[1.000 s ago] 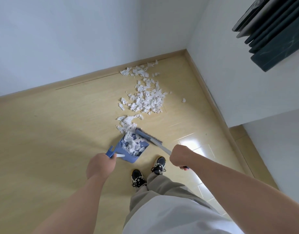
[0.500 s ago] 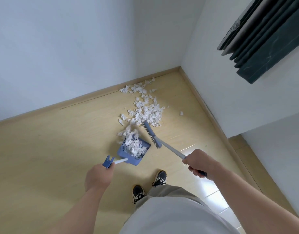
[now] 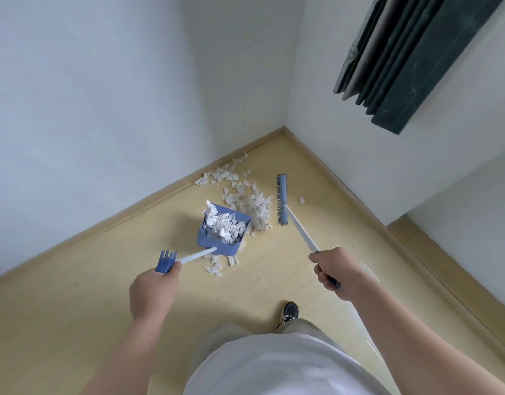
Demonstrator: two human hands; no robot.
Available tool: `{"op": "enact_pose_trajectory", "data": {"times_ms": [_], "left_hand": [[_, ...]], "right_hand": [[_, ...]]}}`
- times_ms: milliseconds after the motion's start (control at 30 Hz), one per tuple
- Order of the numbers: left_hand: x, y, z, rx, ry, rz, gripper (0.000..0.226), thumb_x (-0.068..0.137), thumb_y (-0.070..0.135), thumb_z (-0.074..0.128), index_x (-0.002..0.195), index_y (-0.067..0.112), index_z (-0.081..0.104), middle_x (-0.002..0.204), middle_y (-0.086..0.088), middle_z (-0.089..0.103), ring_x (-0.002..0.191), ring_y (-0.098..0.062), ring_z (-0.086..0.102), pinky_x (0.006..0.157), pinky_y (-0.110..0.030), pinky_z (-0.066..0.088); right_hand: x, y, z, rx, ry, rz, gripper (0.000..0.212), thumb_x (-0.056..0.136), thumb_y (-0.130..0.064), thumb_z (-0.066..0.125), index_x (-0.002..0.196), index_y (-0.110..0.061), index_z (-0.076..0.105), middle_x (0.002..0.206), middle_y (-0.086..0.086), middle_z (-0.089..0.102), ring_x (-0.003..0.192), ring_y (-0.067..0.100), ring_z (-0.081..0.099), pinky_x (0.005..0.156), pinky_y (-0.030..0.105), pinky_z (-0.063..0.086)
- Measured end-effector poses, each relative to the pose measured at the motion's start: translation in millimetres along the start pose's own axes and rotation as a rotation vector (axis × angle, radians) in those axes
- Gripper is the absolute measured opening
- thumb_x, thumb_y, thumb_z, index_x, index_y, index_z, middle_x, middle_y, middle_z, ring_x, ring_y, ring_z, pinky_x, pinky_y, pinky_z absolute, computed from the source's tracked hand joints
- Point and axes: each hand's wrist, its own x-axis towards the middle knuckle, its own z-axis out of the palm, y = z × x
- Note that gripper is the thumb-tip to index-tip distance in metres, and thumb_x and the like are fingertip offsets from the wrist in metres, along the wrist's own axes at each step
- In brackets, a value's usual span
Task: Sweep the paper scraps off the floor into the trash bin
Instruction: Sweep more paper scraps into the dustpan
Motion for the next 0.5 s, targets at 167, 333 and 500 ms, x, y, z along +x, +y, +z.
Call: {"op": "enact_pose_trajectory", "data": {"times_ms": [167,333,500], "left_hand": [[49.9,4.8,-47.3,-0.005,-0.031,0.139,0.049,0.085,0.051,0.068,0.066,0.007,0.066,0.067,-0.008,0.068,0.068,-0.035,0.064,0.061,-0.034,0.05],[98.0,6.0,-101.3,0.105,-0.114,0.345,0.047,0.083,0.054,0.067,0.073,0.008,0.069,0.065,0.005,0.062,0.072,-0.032,0.067,0.068,-0.04,0.057],[111.3,-2.0,-161.2,0.212,-0.149,0.526,0.048,0.086,0.054,0.066,0.069,0.008,0.067,0.074,-0.005,0.07,0.072,-0.031,0.064,0.067,-0.037,0.054]], "right_hand": [[-33.9,25.5,35.4,0.266,0.046,0.022,0.013,0.09,-0.013,0.063,0.099,-0.003,0.061,0.069,0.007,0.05,0.043,0.013,0.035,0.036,0.018,0.024],[-89.6,72.1,97.0,0.455,0.124,0.036,0.011,0.091,-0.012,0.064,0.099,-0.004,0.063,0.07,0.007,0.048,0.044,0.013,0.03,0.038,0.021,0.02],[-160.9,117.0,165.0,0.58,0.211,0.041,0.008,0.091,-0.009,0.062,0.095,-0.002,0.065,0.068,0.007,0.047,0.043,0.013,0.029,0.037,0.022,0.022]]}}
